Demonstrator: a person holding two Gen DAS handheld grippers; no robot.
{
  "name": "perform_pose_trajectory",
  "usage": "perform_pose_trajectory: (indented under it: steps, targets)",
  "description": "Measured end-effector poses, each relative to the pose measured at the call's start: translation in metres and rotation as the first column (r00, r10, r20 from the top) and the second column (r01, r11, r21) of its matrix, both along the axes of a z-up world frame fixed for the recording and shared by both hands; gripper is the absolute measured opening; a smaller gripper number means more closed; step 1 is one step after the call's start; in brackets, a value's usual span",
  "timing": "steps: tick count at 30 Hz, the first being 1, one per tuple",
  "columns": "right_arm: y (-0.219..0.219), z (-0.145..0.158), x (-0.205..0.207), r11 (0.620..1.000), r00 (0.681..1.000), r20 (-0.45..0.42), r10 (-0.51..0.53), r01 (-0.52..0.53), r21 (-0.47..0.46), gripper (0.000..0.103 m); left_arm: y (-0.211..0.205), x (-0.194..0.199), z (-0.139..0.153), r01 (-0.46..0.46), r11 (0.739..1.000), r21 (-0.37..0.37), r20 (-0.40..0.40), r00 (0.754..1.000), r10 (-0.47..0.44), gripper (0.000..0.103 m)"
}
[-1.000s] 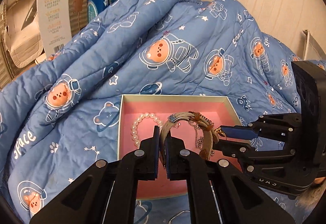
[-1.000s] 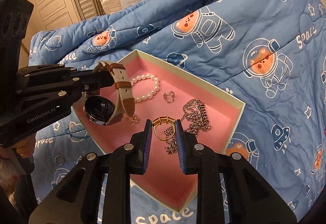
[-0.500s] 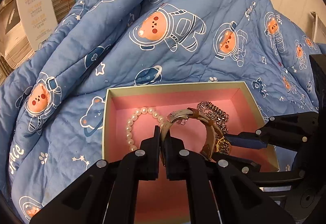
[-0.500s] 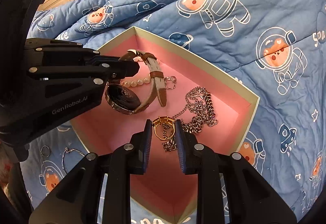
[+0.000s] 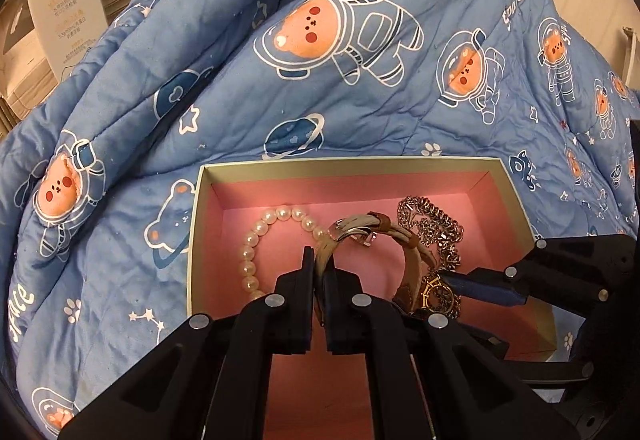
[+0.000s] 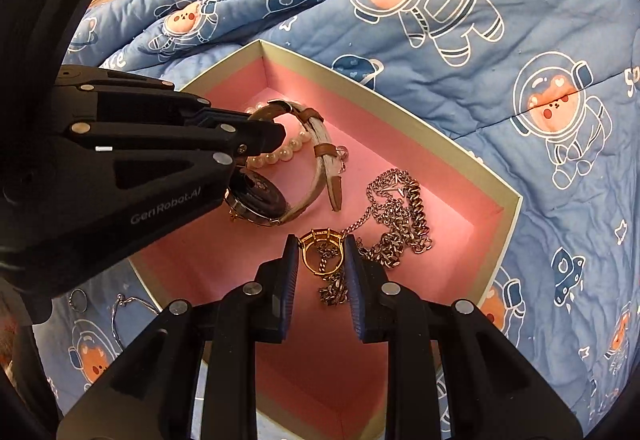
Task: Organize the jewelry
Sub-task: 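Carry the watch and gold ring into the pink-lined box and open both tools, then move both tools back to the silver ring and gold padlock charm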
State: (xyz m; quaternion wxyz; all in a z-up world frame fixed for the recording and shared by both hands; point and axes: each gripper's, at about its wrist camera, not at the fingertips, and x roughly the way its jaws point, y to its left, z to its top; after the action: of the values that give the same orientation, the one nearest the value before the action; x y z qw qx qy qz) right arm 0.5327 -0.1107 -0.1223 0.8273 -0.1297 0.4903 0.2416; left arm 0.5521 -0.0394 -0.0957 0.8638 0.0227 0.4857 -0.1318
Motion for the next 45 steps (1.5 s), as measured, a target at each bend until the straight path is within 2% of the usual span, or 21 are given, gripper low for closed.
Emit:
perform_pose_trajectory:
  steps: [6, 7, 10, 13, 17, 18, 21, 24, 27, 28, 29, 30, 31, 36, 39, 42, 45]
  targets:
    - [0.000, 0.002, -0.003, 1.000, 1.000, 0.027, 0.000, 0.001, -0.019, 0.027, -0.008, 0.002, 0.001, 0.019, 0.999, 0.032, 0.003, 1.000, -0.019, 0.004]
    - [0.000, 0.003, -0.005, 1.000, 0.999, 0.033, -0.002, 0.003, -0.022, 0.032, -0.008, 0.002, 0.001, 0.019, 0.999, 0.034, 0.003, 1.000, -0.019, 0.005]
    - [-0.008, 0.007, -0.006, 1.000, 0.999, 0.049, -0.012, 0.012, -0.019, 0.055, -0.007, 0.002, 0.005, 0.016, 1.000, 0.027, 0.009, 1.000, -0.016, 0.009]
    - [-0.010, 0.010, -0.012, 0.999, 0.997, 0.072, 0.002, 0.000, -0.034, 0.056, -0.002, -0.001, 0.013, 0.006, 0.999, 0.047, 0.034, 0.999, -0.007, 0.036]
    - [-0.017, 0.020, -0.021, 1.000, 0.996, 0.090, 0.005, -0.005, 0.002, 0.058, 0.006, -0.009, 0.029, -0.004, 1.000, 0.002, 0.063, 0.998, 0.004, 0.048]
    - [-0.020, 0.023, -0.024, 1.000, 0.995, 0.101, 0.001, -0.002, 0.008, 0.059, 0.008, -0.013, 0.034, -0.013, 1.000, 0.003, 0.082, 0.997, 0.012, 0.059]
    - [-0.028, 0.032, -0.036, 0.999, 0.993, 0.122, -0.003, -0.003, 0.046, 0.062, 0.015, -0.027, 0.047, -0.005, 0.999, -0.035, 0.133, 0.991, 0.009, 0.075]
    - [-0.037, 0.040, -0.048, 0.996, 0.989, 0.146, -0.037, 0.025, 0.081, 0.062, 0.018, -0.039, 0.054, -0.014, 0.999, -0.031, 0.154, 0.988, 0.019, 0.077]
    - [-0.046, 0.048, -0.065, 0.990, 0.985, 0.164, -0.060, 0.038, 0.136, 0.062, 0.030, -0.060, 0.061, -0.040, 0.996, -0.077, 0.176, 0.983, 0.053, 0.086]
    - [-0.049, 0.052, -0.072, 0.988, 0.981, 0.179, -0.070, 0.044, 0.147, 0.064, 0.036, -0.070, 0.063, -0.051, 0.994, -0.098, 0.188, 0.980, 0.069, 0.088]
    - [-0.052, 0.054, -0.080, 0.986, 0.979, 0.187, -0.078, 0.047, 0.162, 0.072, 0.041, -0.080, 0.064, -0.053, 0.991, -0.121, 0.198, 0.977, 0.076, 0.089]
    - [-0.052, 0.055, -0.089, 0.982, 0.977, 0.195, -0.088, 0.052, 0.180, 0.074, 0.045, -0.091, 0.064, -0.055, 0.989, -0.137, 0.206, 0.975, 0.082, 0.090]
    - [-0.056, 0.056, -0.098, 0.980, 0.975, 0.200, -0.100, 0.061, 0.191, 0.074, 0.049, -0.103, 0.063, -0.058, 0.988, -0.145, 0.213, 0.973, 0.088, 0.095]
    - [-0.063, 0.047, -0.147, 0.970, 0.970, 0.208, -0.126, 0.077, 0.229, 0.074, 0.061, -0.166, 0.047, -0.053, 0.992, -0.115, 0.247, 0.966, 0.081, 0.096]
    - [-0.062, 0.033, -0.174, 0.975, 0.971, 0.201, -0.132, 0.090, 0.204, 0.074, 0.069, -0.198, 0.031, -0.067, 0.994, -0.089, 0.246, 0.965, 0.087, 0.096]
    - [-0.058, 0.022, -0.197, 0.975, 0.970, 0.206, -0.127, 0.084, 0.208, 0.074, 0.074, -0.222, 0.016, -0.069, 0.992, -0.104, 0.217, 0.972, 0.090, 0.096]
    - [-0.055, 0.016, -0.216, 0.970, 0.973, 0.193, -0.128, 0.082, 0.229, 0.074, 0.078, -0.243, 0.007, -0.081, 0.989, -0.123, 0.226, 0.968, 0.108, 0.096]
